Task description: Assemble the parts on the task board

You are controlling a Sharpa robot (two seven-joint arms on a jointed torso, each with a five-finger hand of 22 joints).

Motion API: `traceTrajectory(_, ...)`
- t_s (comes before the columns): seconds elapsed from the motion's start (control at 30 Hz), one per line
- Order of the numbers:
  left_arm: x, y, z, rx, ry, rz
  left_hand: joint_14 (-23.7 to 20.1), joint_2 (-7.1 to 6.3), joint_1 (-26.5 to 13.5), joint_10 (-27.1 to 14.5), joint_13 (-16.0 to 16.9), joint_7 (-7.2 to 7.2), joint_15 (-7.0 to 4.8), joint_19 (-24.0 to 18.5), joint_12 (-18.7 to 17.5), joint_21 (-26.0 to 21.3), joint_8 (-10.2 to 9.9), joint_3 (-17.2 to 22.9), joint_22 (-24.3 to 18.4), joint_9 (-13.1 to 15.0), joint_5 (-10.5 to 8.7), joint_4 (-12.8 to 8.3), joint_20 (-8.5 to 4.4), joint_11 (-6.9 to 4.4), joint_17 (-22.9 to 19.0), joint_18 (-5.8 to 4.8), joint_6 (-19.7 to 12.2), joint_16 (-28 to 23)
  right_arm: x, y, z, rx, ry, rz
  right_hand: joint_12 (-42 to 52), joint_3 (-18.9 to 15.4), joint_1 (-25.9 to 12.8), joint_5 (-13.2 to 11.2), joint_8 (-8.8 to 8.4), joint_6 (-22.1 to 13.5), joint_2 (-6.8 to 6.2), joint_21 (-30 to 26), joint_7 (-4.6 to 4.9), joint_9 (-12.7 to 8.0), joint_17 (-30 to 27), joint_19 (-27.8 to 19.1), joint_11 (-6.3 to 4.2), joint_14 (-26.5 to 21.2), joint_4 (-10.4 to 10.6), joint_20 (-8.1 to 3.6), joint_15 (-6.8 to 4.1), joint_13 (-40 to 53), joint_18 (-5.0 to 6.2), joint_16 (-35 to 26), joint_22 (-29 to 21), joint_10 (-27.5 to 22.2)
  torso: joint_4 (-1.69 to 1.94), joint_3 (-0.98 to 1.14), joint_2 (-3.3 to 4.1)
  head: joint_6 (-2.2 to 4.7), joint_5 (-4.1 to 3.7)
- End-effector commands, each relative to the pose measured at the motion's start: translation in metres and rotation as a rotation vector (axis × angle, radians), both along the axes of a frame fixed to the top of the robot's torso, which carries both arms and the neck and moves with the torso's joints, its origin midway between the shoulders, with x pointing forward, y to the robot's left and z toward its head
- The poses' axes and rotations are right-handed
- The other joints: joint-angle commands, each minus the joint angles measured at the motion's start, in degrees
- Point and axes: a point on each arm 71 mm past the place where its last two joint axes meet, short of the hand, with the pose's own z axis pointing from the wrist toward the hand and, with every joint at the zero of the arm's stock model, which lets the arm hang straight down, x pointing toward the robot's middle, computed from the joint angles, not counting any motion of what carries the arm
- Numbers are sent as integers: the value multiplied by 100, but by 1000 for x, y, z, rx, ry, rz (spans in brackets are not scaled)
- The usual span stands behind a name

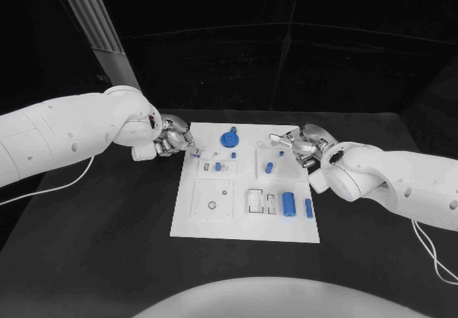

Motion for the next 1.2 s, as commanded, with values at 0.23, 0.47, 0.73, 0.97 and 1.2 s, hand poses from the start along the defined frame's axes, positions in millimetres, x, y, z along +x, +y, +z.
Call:
traceTrajectory(0.23, -11, -4, -4, 75, 87, -30, 595, 105, -114, 596, 1498, -125, -24, 593, 4, 23, -18, 84, 1508, -14, 15, 1, -47, -24, 1509, -38, 174, 18, 0, 0, 2, 1, -17, -3, 15, -34, 10, 32, 26, -56, 56, 19, -2, 9, 1510, 594, 34, 596, 5, 28, -2, 1506, -43, 14, 1510, 597, 2, 1, 3, -7, 3)
traceTrajectory(0.47, -12, -9, -6, 105, 88, -13, 595, 142, -138, 596, 1498, -128, -24, 593, 4, 23, -28, 137, 1508, -14, 72, -8, -47, -27, 1509, -38, 178, 18, 0, 0, 2, 2, -20, -3, 15, -39, 22, 38, 31, -57, 60, 19, -3, 9, 1510, 594, 33, 596, 3, 27, -2, 1506, -43, 14, 1510, 597, -4, -1, 3, -21, 12)
traceTrajectory(0.73, -12, -21, -11, 129, 96, -16, 595, 144, -132, 596, 1498, -130, -24, 593, 4, 23, -30, 160, 1508, -10, 89, -17, -47, -29, 1509, -38, 175, 18, 0, 1, 3, 0, -34, 1, 15, -39, 22, 38, 31, -57, 60, 19, -3, 9, 1510, 594, 33, 596, 3, 27, -2, 1506, -43, 14, 1510, 597, -2, -1, 1, -29, 15)
traceTrajectory(0.97, -11, -29, -13, 137, 83, -31, 595, 131, -115, 596, 1498, -128, -25, 593, 4, 23, -39, 197, 1508, -2, 100, -27, -47, -29, 1509, -38, 149, 18, 0, 2, 4, -1, -44, 1, 15, -42, 29, 41, 35, -56, 62, 19, -4, 9, 1510, 594, 33, 596, 3, 27, -3, 1506, -43, 14, 1510, 597, -1, 0, -2, -20, 16)
traceTrajectory(1.2, -6, -32, -13, 182, -2, -52, 595, 129, -114, 596, 1498, -128, -25, 593, 4, 23, -39, 199, 1508, -1, 100, -27, -47, -28, 1509, -38, 146, 18, 0, 2, 4, -1, -46, 2, 15, -42, 29, 41, 35, -56, 62, 19, -4, 9, 1510, 594, 33, 596, 3, 27, -3, 1506, -43, 14, 1510, 597, -2, -1, 0, -23, 14)
